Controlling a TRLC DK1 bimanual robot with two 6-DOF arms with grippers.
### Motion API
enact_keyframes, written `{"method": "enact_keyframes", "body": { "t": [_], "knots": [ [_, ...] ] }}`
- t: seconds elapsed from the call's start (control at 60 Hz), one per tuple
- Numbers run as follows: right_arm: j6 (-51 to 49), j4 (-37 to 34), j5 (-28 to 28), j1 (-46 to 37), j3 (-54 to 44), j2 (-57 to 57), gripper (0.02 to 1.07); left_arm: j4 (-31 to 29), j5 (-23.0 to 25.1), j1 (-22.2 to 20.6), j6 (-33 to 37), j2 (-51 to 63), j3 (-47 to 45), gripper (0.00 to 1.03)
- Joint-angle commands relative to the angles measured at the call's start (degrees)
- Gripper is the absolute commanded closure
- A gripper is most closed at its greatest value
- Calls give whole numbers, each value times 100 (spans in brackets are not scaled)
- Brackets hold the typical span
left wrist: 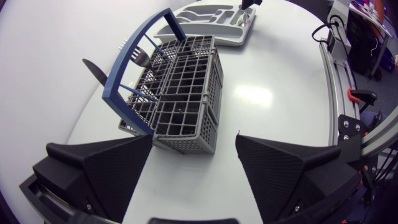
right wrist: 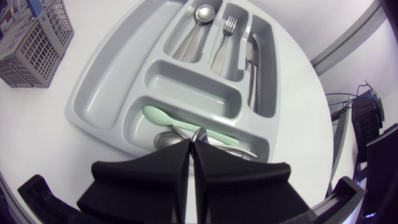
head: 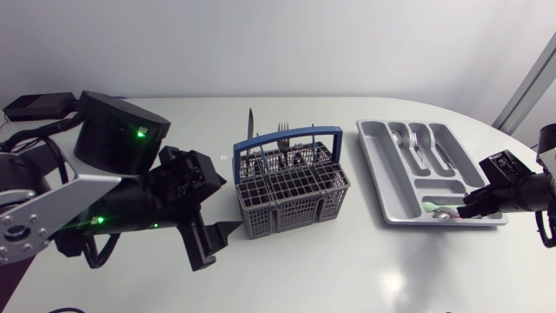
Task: Unload the cutlery basket into the drawer organizer.
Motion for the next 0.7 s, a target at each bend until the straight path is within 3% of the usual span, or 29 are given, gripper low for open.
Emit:
{"method": "enact_keyframes", "body": {
  "t": [0.0, 0.1, 0.217, 0.5, 0.683],
  "knots": [
    [44, 13, 76, 38, -150, 165, 100, -38, -4, 57, 52, -106, 83, 11],
    [96, 30, 147, 108, -142, 139, 75, -38, -4, 119, 79, -159, 65, 11],
    [132, 4, 147, 161, -124, 42, 56, -29, 5, 268, 149, -194, 57, 11],
    [193, -418, -29, 345, -124, -933, 46, 147, 75, 831, 193, -273, 83, 11],
    [439, -1156, -354, 1286, -238, -2137, 38, 489, 137, 1481, 105, 96, 329, 11]
  ]
}}
